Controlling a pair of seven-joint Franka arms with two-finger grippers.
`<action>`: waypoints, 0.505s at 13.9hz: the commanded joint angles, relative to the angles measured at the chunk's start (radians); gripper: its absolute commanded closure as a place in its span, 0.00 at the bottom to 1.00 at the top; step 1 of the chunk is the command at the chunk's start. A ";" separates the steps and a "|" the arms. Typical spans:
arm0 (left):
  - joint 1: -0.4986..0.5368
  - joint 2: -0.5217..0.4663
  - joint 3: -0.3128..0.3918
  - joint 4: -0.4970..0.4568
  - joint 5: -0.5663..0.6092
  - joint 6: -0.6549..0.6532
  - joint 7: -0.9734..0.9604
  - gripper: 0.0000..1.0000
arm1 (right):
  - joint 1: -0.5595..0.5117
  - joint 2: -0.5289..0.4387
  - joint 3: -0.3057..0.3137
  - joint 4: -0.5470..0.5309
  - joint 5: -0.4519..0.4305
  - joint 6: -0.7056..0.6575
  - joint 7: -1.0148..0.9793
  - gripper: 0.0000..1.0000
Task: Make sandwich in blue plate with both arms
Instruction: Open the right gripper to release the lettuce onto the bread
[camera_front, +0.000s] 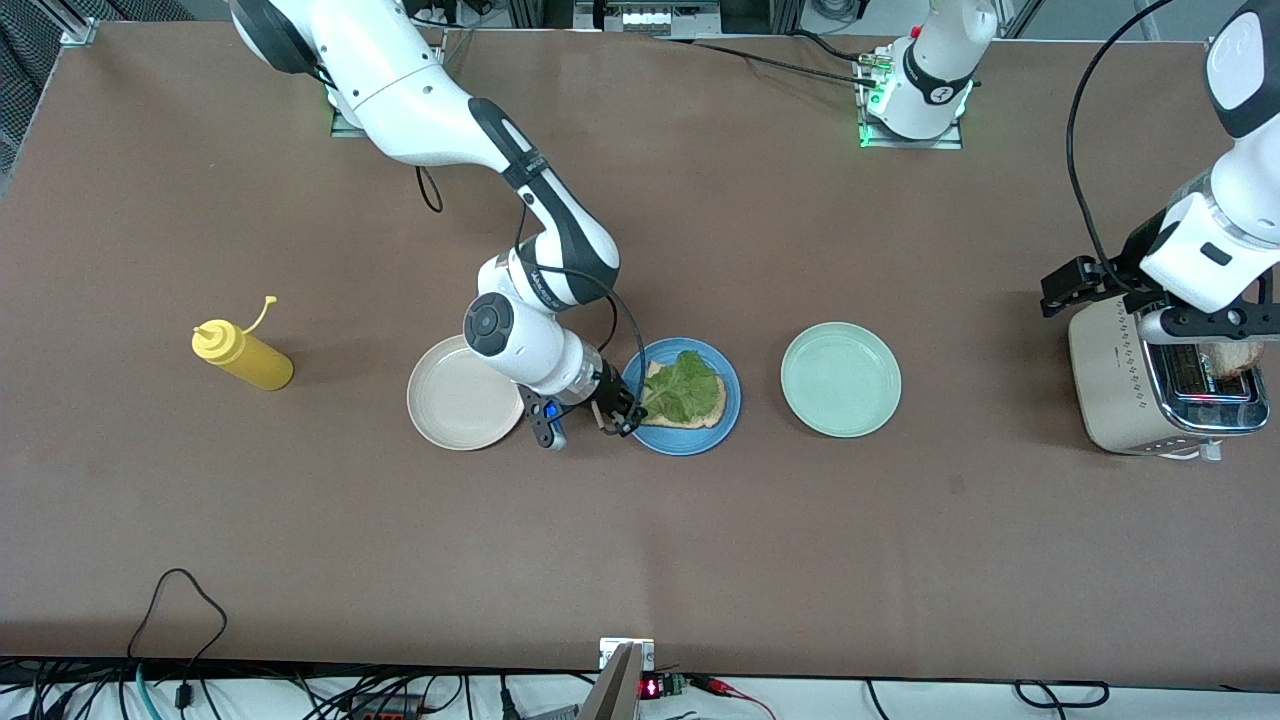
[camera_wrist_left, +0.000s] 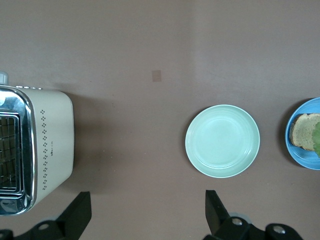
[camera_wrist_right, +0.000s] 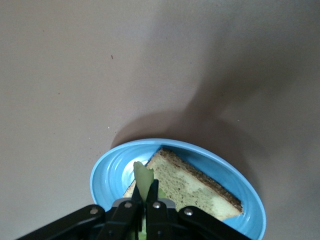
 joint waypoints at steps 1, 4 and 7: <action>0.001 -0.028 -0.007 -0.022 -0.015 0.008 -0.012 0.00 | 0.010 0.020 -0.005 0.033 0.020 0.012 0.009 0.71; 0.001 -0.068 -0.004 -0.022 -0.020 0.001 -0.059 0.00 | 0.014 0.020 -0.007 0.033 0.013 0.011 -0.003 0.25; 0.001 -0.111 -0.004 -0.022 -0.020 -0.028 -0.059 0.00 | 0.008 0.012 -0.008 0.033 0.012 0.000 -0.005 0.00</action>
